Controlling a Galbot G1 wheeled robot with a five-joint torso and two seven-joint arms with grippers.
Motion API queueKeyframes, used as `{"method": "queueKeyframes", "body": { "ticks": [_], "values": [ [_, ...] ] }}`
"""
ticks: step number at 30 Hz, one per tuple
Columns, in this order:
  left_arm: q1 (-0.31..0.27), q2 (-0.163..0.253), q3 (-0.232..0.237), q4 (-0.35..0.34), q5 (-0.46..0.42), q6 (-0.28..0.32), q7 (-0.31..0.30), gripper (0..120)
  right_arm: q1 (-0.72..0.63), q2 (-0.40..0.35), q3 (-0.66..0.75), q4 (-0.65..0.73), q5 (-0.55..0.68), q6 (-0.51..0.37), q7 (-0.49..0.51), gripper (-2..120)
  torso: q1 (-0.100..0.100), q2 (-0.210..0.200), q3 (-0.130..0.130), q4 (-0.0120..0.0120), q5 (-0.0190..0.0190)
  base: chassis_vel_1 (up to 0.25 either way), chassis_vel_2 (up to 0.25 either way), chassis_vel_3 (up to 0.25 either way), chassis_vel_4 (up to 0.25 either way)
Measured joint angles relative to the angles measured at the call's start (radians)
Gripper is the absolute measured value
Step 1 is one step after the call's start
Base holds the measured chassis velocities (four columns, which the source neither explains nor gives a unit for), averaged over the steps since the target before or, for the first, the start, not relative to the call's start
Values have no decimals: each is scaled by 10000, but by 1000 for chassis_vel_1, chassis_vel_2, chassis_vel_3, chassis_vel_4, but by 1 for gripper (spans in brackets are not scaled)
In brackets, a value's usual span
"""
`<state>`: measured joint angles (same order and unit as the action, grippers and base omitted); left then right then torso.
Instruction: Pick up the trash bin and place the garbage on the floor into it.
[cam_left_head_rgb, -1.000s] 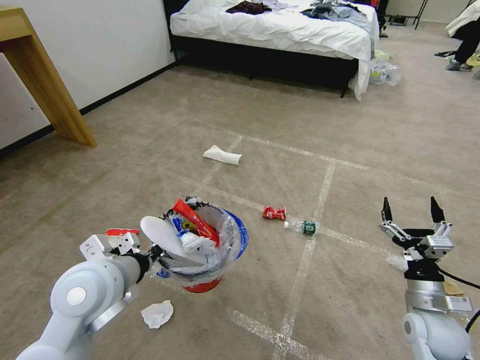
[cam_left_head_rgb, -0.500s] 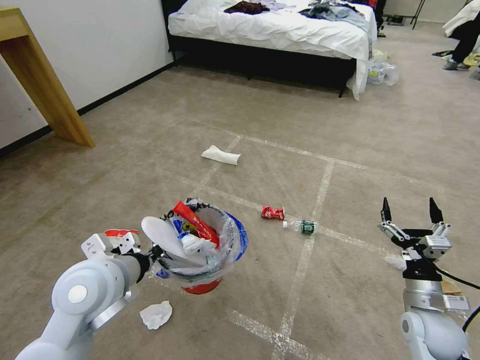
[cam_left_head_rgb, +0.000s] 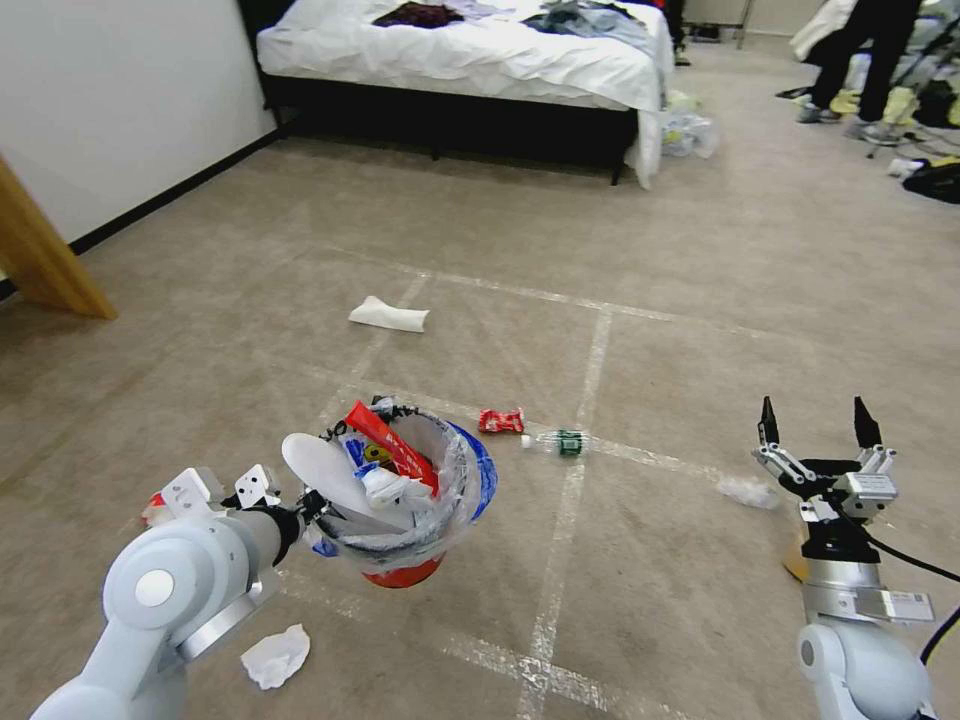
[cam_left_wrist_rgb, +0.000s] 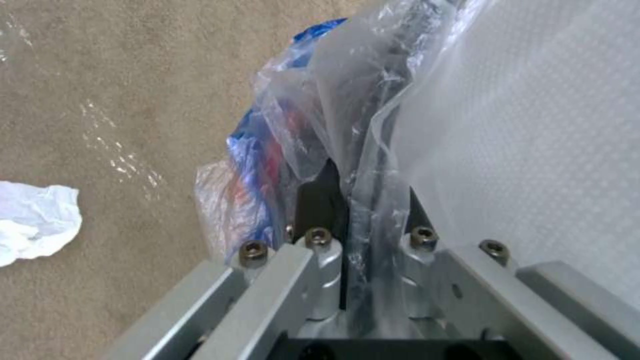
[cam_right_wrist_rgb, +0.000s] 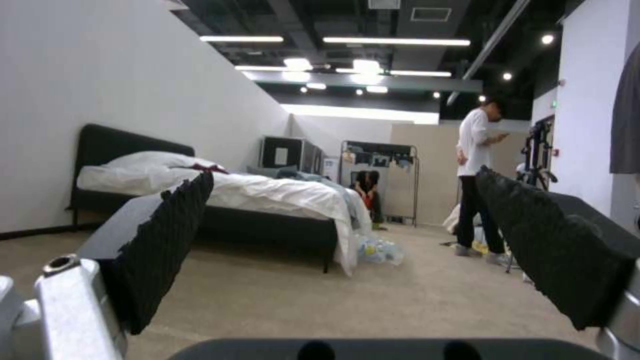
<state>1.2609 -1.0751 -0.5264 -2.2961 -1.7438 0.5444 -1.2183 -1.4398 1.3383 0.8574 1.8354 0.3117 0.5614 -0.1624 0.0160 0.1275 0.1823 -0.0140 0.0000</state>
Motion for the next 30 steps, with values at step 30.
{"method": "queueKeyframes", "body": {
  "ticks": [30],
  "values": [
    [919,-23,-1297,-268,469,-337,-562,4,571,-246,-697,-618,31,40,-112,100,0,0,0,5,-1,0,0,0,0]
  ]
}}
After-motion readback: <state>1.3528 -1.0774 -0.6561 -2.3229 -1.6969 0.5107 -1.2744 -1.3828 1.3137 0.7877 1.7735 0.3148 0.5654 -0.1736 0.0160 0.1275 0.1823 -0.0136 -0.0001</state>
